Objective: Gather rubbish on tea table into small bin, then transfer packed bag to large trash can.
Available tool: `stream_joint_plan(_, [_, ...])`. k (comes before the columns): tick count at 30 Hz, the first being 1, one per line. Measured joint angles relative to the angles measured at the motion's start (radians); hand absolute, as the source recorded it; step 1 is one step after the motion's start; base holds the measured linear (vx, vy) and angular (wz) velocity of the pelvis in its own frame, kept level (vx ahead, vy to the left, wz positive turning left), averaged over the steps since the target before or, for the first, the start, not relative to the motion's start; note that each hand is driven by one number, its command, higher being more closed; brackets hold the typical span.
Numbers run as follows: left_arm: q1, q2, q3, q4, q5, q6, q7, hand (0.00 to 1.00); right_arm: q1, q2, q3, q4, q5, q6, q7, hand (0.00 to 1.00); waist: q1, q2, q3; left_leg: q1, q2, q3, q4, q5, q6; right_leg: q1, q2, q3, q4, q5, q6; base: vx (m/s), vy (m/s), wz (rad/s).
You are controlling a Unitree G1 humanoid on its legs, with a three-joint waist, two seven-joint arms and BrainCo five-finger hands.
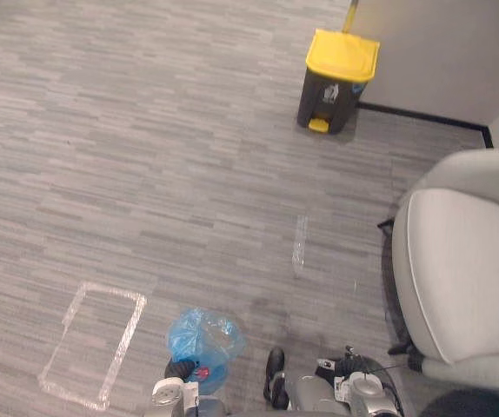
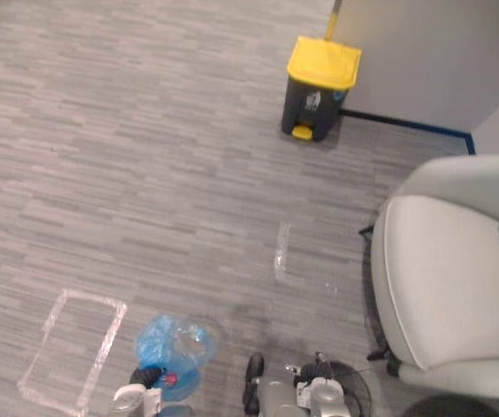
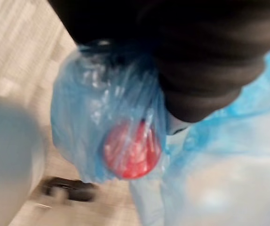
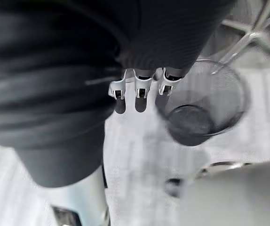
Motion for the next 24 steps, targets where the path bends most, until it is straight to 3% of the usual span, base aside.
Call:
stream_joint_plan(2, [-0.008, -0.003, 0.004, -0.02, 0.0, -0.013, -0.002, 1.0, -0.031, 0.011, -0.003, -0.005, 0.0, -0.002, -0.003, 0.0, 0.022, -0.008, 0.003, -0.101, 0.013, 0.018, -0.076, -0.017, 0.011, 0.033, -0.021, 0.057, -0.01, -0.017, 0.022, 0.3, 0.097, -0.82])
stream_joint_plan(4, [-0.023, -0.007, 0.011, -0.019, 0.0, -0.018, -0.003, 1.0, -0.029, 0.014, -0.015, -0.029, 0.001, -0.003, -0.012, 0.0, 0.022, -0.01, 0.014, -0.177, 0.002, -0.014, -0.249, 0.026, 0.001, 0.071, -0.062, 0.09, -0.009, -0.059, 0.074, 0.33, 0.19, -0.48])
stream_joint_plan(6, [-0.021, -0.021, 0.011, -0.013, 0.0, -0.018, -0.003, 1.0, -0.016, 0.001, -0.024, -0.028, 0.001, -0.002, -0.018, 0.0, 0.023, 0.02, 0.01, -0.182, -0.003, -0.081, -0.463, 0.176, -0.024, 0.099, -0.072, 0.121, -0.001, -0.109, 0.123, 0.37, 0.317, -0.47])
stream_joint_plan(7, [-0.018, -0.029, 0.012, -0.009, 0.0, -0.018, -0.001, 1.0, -0.004, -0.003, -0.023, -0.009, 0.001, 0.002, -0.019, 0.0, 0.033, 0.023, 0.002, -0.156, -0.025, -0.079, -0.465, 0.262, 0.007, 0.117, -0.094, 0.156, 0.013, -0.137, 0.152, 0.48, 0.4, -0.39])
stream_joint_plan(9, [-0.023, -0.008, 0.012, -0.006, 0.0, -0.017, 0.004, 1.0, 0.008, 0.027, -0.02, 0.01, 0.001, 0.005, -0.017, 0.0, 0.034, -0.023, -0.013, -0.157, -0.065, -0.041, -0.429, 0.182, 0.025, 0.112, -0.148, 0.185, 0.024, -0.143, 0.154, 0.45, 0.314, -0.31])
stream_joint_plan(11, [-0.028, 0.003, 0.011, 0.0, 0.0, -0.013, 0.004, 1.0, 0.015, 0.041, -0.025, 0.01, -0.001, 0.006, -0.017, 0.0, 0.045, -0.032, -0.015, -0.134, -0.077, -0.004, -0.399, 0.124, 0.035, 0.091, -0.175, 0.223, 0.112, -0.147, 0.161, 0.42, 0.254, -0.46])
stream_joint_plan(12, [-0.023, 0.007, 0.011, 0.006, -0.001, -0.007, 0.006, 1.0, 0.016, 0.044, -0.026, 0.01, -0.002, 0.01, -0.017, 0.0, 0.054, -0.032, -0.013, -0.081, -0.081, 0.025, -0.404, 0.105, 0.056, 0.042, -0.188, 0.255, 0.26, -0.146, 0.177, 0.43, 0.238, -0.59])
stream_joint_plan(13, [-0.018, 0.01, 0.01, 0.006, -0.001, -0.004, 0.009, 1.0, 0.023, 0.045, -0.025, 0.01, -0.003, 0.011, -0.016, 0.0, 0.052, -0.031, -0.013, -0.055, -0.086, 0.029, -0.411, 0.094, 0.061, 0.014, -0.194, 0.262, 0.344, -0.135, 0.203, 0.43, 0.206, -0.47])
stream_joint_plan(14, [-0.005, 0.021, -0.005, 0.006, -0.001, 0.004, 0.011, 1.0, 0.021, 0.046, -0.022, 0.003, -0.003, 0.009, -0.015, 0.0, 0.04, -0.028, -0.011, 0.016, -0.096, 0.037, -0.436, 0.072, 0.069, -0.062, -0.204, 0.273, 0.567, -0.111, 0.276, 0.43, 0.148, -0.13])
stream_joint_plan(16, [-0.001, 0.039, -0.033, 0.011, -0.001, 0.008, 0.011, 1.0, 0.009, 0.045, -0.012, 0.005, -0.004, 0.009, -0.015, 0.0, 0.023, -0.026, -0.01, 0.097, -0.11, 0.035, -0.483, 0.065, 0.073, -0.165, -0.199, 0.247, 0.776, -0.136, 0.256, 0.48, 0.099, 0.02])
stream_joint_plan(17, [-0.006, 0.042, -0.034, 0.015, -0.002, 0.008, 0.012, 1.0, 0.002, 0.042, -0.008, 0.006, -0.004, 0.007, -0.013, 0.0, 0.022, -0.024, -0.008, 0.142, -0.111, 0.035, -0.522, 0.065, 0.073, -0.211, -0.189, 0.212, 0.812, -0.161, 0.212, 0.44, 0.035, -0.01])
stream_joint_plan(18, [-0.01, 0.046, -0.034, 0.032, -0.003, 0.01, 0.012, 1.0, -0.013, 0.03, 0.0, 0.008, -0.004, 0.006, -0.014, 0.0, 0.017, -0.013, -0.001, 0.205, -0.105, 0.034, -0.576, 0.066, 0.073, -0.269, -0.173, 0.138, 0.797, -0.193, 0.155, 0.45, -0.005, -0.02])
stream_joint_plan(20, [-0.016, 0.046, -0.034, 0.041, -0.003, 0.011, 0.012, 1.0, -0.027, 0.007, 0.014, 0.007, -0.004, 0.002, -0.014, 0.0, 0.006, 0.003, 0.013, 0.273, -0.089, 0.034, -0.623, 0.066, 0.073, -0.344, -0.142, 0.051, 0.672, -0.21, 0.116, 0.56, -0.072, 0.08])
stream_joint_plan(22, [-0.034, 0.05, -0.039, 0.044, -0.003, 0.01, 0.012, 1.0, -0.033, -0.009, 0.018, 0.003, -0.001, 0.0, -0.013, 0.0, -0.007, 0.011, 0.023, 0.314, -0.076, 0.013, -0.651, 0.066, 0.072, -0.396, -0.107, 0.02, 0.45, -0.146, 0.11, 0.5, -0.128, 0.39])
stream_joint_plan(23, [-0.032, 0.068, -0.056, 0.044, -0.003, 0.009, 0.011, 1.0, -0.027, -0.012, 0.018, 0.005, -0.003, -0.001, -0.016, 0.0, -0.013, -0.018, 0.022, 0.346, -0.099, -0.014, -0.669, 0.065, 0.068, -0.39, -0.096, 0.04, 0.269, -0.01, 0.099, 0.44, -0.134, 0.48])
stream_joint_plan(24, [-0.032, 0.073, -0.061, 0.046, -0.003, 0.009, 0.011, 1.0, -0.023, -0.013, 0.018, 0.007, -0.001, -0.001, -0.014, 0.0, -0.014, -0.03, 0.018, 0.362, -0.107, -0.031, -0.67, 0.059, 0.055, -0.388, -0.092, 0.06, 0.27, 0.088, 0.059, 0.56, -0.158, 0.35])
